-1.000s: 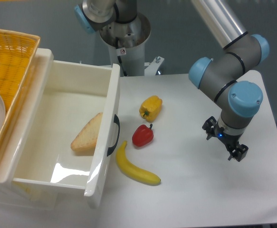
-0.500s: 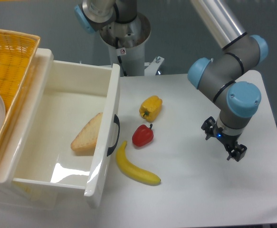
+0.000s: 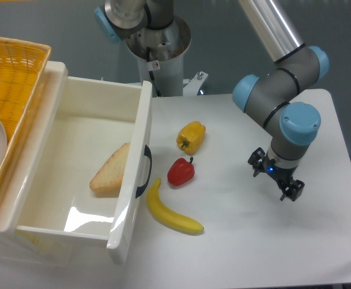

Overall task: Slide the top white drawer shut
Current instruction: 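Move the gripper over the red pepper toward the open drawer's front panel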

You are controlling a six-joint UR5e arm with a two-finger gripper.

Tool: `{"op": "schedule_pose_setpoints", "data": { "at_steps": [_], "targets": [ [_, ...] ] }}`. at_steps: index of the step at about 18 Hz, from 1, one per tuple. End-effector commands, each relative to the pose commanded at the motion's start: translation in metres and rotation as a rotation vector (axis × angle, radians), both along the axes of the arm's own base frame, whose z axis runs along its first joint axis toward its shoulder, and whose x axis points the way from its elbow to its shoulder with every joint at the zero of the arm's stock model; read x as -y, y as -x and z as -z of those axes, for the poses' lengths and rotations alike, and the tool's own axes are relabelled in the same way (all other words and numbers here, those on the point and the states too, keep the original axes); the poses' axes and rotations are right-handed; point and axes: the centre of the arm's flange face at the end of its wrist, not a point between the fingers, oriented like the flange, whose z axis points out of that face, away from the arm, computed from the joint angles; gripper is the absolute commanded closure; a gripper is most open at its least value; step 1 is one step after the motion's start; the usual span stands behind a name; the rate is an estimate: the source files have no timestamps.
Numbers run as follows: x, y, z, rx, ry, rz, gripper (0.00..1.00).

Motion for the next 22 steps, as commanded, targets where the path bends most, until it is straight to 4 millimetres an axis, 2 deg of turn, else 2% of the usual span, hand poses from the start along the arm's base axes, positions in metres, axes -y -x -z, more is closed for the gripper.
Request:
{"op": "schedule_pose_setpoints", "data": {
  "at_steps": [3,6,7,9,13,17,19,22],
  "targets": [
    [-0.005,-0.001,0.001,0.016,-0.032,-0.017,0.0],
    [-0.014,-0.006,0.0,0.073,-0.114,-0.138,0.21],
    [-0.016,-0.007,-0.001,0.078,-0.121,-0.153,0.32],
    [-0.019,-0.009,-0.002,0.087,-0.134,-0.167,0.43],
    [-0.028,-0.018,-0.022,0.161,-0.248,-0.279,0.73],
    [-0.041,-0.056,-0.05,0.245,-0.292,-0.421,0.78],
    [-0.05,-0.072,-0.055,0.276,-0.276,-0.452,0.78],
    [-0.054,-0.083,-0.066,0.32,-0.282,-0.477,0.79]
  ]
}}
